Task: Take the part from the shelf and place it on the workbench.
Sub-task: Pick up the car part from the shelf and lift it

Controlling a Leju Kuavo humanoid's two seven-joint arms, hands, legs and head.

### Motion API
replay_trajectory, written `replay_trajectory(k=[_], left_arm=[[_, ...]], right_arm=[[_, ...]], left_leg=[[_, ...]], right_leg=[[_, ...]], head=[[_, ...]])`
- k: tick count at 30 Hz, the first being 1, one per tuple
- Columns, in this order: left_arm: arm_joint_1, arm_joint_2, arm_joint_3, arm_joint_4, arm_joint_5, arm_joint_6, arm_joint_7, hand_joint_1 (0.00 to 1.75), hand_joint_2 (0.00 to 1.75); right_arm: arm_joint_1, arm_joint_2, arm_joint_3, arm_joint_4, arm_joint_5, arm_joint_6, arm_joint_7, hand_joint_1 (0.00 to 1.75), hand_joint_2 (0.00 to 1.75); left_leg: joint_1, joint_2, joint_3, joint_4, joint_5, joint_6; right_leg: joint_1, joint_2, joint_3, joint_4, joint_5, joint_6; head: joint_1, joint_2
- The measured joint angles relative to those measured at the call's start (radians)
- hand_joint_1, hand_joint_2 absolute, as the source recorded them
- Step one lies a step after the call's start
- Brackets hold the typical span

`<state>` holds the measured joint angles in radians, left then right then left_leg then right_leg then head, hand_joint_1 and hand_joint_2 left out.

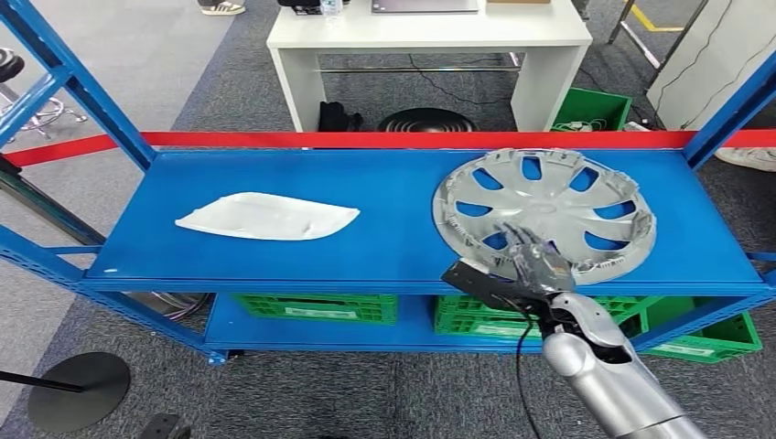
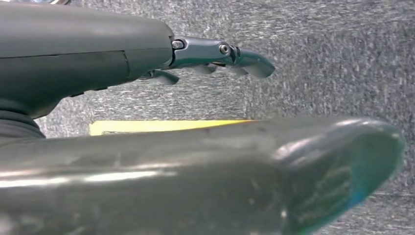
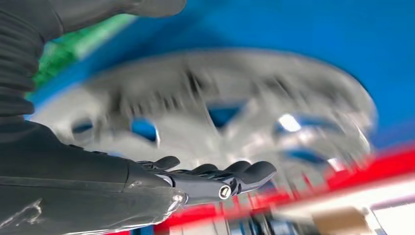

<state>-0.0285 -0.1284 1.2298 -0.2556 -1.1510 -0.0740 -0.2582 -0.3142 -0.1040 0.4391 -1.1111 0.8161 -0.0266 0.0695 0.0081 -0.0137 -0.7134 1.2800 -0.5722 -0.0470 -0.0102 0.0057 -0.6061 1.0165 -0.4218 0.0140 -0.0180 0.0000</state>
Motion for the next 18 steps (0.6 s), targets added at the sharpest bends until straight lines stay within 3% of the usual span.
replay_trajectory(k=[1, 3, 5, 8, 10, 11, 13, 14, 15, 16, 18], left_arm=[[0.001, 0.001, 0.001, 0.000, -0.003, 0.000, 0.000, 0.00, 0.00], [0.001, 0.003, 0.002, 0.000, -0.007, 0.000, 0.000, 0.00, 0.00], [-0.001, 0.003, 0.004, 0.000, -0.010, 0.000, 0.000, 0.00, 0.00], [-0.002, 0.003, 0.009, 0.000, -0.014, 0.000, 0.001, 0.00, 0.00], [-0.001, 0.003, 0.013, 0.000, -0.015, 0.000, 0.001, 0.00, 0.00], [-0.001, 0.004, 0.015, 0.000, -0.015, 0.000, 0.001, 0.00, 0.00], [-0.002, 0.004, 0.019, 0.000, -0.015, 0.000, 0.001, 0.00, 0.00], [-0.002, 0.003, 0.020, 0.000, -0.016, 0.000, 0.001, 0.00, 0.00], [-0.002, 0.003, 0.021, 0.000, -0.016, 0.000, 0.001, 0.00, 0.00], [-0.002, 0.002, 0.022, 0.000, -0.017, 0.000, 0.001, 0.00, 0.00], [-0.003, 0.000, 0.025, 0.000, -0.019, 0.000, 0.001, 0.00, 0.00]], right_arm=[[-0.004, 0.000, 0.000, 0.022, -0.005, 0.016, 0.003, 0.00, 1.75], [-0.019, 0.000, 0.000, 0.057, -0.013, 0.038, 0.007, 0.00, 1.75], [-0.040, -0.002, 0.000, 0.088, -0.015, 0.048, 0.013, 0.00, 1.75], [-0.062, -0.008, 0.002, 0.126, 0.001, 0.045, 0.037, 0.00, 1.75], [-0.071, -0.011, 0.004, 0.144, 0.026, 0.032, 0.064, 0.00, 1.75], [-0.076, -0.013, 0.006, 0.152, 0.040, 0.024, 0.078, 0.00, 1.75], [-0.082, -0.014, 0.012, 0.170, 0.072, 0.003, 0.108, 0.00, 1.75], [-0.083, -0.013, 0.016, 0.179, 0.090, -0.007, 0.123, 0.00, 1.75], [-0.084, -0.013, 0.021, 0.188, 0.111, -0.018, 0.138, 0.00, 1.75], [-0.085, -0.012, 0.027, 0.196, 0.134, -0.027, 0.154, 0.03, 1.75], [-0.088, -0.007, 0.037, 0.211, 0.182, -0.041, 0.180, 0.20, 1.75]], left_leg=[[0.001, 0.000, 0.008, -0.023, 0.026, -0.001], [0.005, 0.003, 0.065, -0.148, 0.100, -0.005], [0.007, 0.003, 0.115, -0.252, 0.133, 0.000], [0.005, 0.000, 0.125, -0.275, 0.131, 0.024], [0.007, 0.001, 0.127, -0.277, 0.133, 0.037], [0.008, 0.001, 0.128, -0.277, 0.134, 0.042], [0.006, 0.002, 0.129, -0.277, 0.133, 0.048], [0.005, 0.002, 0.129, -0.277, 0.133, 0.049], [0.004, 0.002, 0.130, -0.277, 0.132, 0.049], [0.004, 0.001, 0.131, -0.277, 0.132, 0.049], [0.003, -0.001, 0.135, -0.277, 0.131, 0.048]], right_leg=[[-0.001, 0.000, 0.001, 0.000, 0.000, 0.001], [-0.004, 0.001, 0.003, 0.002, -0.002, 0.007], [-0.001, 0.005, 0.001, 0.006, -0.004, 0.018], [0.001, 0.007, 0.000, 0.001, -0.002, 0.033], [0.000, 0.005, -0.012, 0.028, -0.022, 0.042], [-0.001, 0.003, -0.033, 0.074, -0.048, 0.046], [0.000, 0.002, -0.100, 0.216, -0.110, 0.049], [0.000, 0.002, -0.130, 0.276, -0.129, 0.049], [0.000, 0.002, -0.144, 0.302, -0.129, 0.047], [0.000, 0.002, -0.137, 0.285, -0.111, 0.044], [0.002, 0.002, -0.069, 0.153, -0.047, 0.034]], head=[[0.000, 0.000], [-0.002, 0.000], [-0.006, 0.000], [-0.005, 0.000], [-0.001, 0.000], [0.001, 0.000], [0.005, 0.000], [0.005, 0.000], [0.006, 0.000], [0.006, 0.000], [0.006, 0.000]])
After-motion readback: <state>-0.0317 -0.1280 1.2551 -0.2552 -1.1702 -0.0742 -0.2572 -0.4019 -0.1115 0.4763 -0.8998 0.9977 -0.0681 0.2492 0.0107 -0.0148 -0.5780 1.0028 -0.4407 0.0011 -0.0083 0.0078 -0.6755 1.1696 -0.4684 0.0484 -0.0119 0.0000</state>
